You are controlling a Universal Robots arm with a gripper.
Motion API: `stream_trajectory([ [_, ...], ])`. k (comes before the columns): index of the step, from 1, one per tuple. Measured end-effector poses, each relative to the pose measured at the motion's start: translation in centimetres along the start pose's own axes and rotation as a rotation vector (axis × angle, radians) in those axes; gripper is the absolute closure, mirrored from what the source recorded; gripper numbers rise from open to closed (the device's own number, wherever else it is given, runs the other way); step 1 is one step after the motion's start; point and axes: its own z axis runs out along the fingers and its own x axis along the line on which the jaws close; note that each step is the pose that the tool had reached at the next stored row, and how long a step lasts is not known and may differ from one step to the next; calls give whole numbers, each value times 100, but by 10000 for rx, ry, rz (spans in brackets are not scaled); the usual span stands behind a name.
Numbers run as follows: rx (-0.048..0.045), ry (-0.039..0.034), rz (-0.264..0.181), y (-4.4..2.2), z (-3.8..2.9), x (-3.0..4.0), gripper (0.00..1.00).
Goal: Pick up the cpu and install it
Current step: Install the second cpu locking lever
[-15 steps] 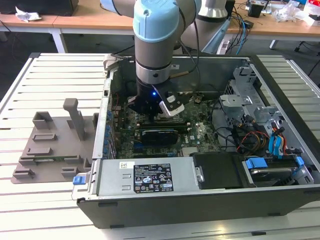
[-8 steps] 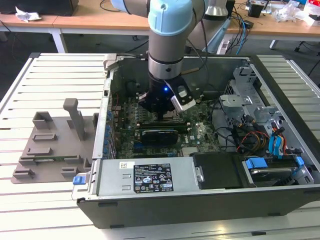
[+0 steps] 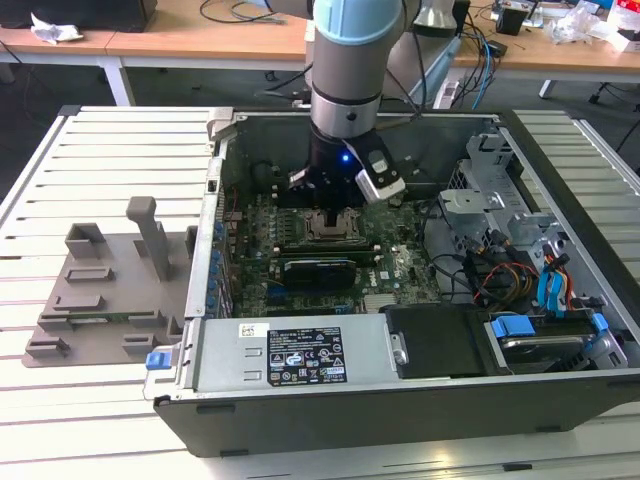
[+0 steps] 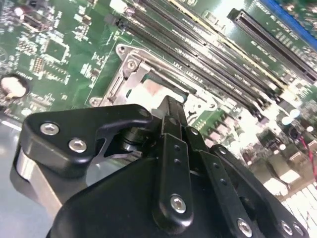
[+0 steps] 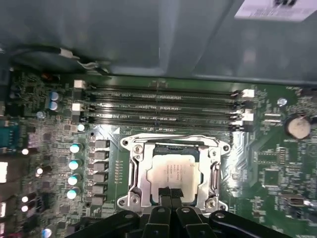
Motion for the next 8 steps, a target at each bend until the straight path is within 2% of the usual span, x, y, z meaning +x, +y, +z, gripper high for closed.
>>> stream_trajectory([
  [3,39,2,-1,11,-117,-1,89],
  [8,40,2,0,11,-119,0,89],
])
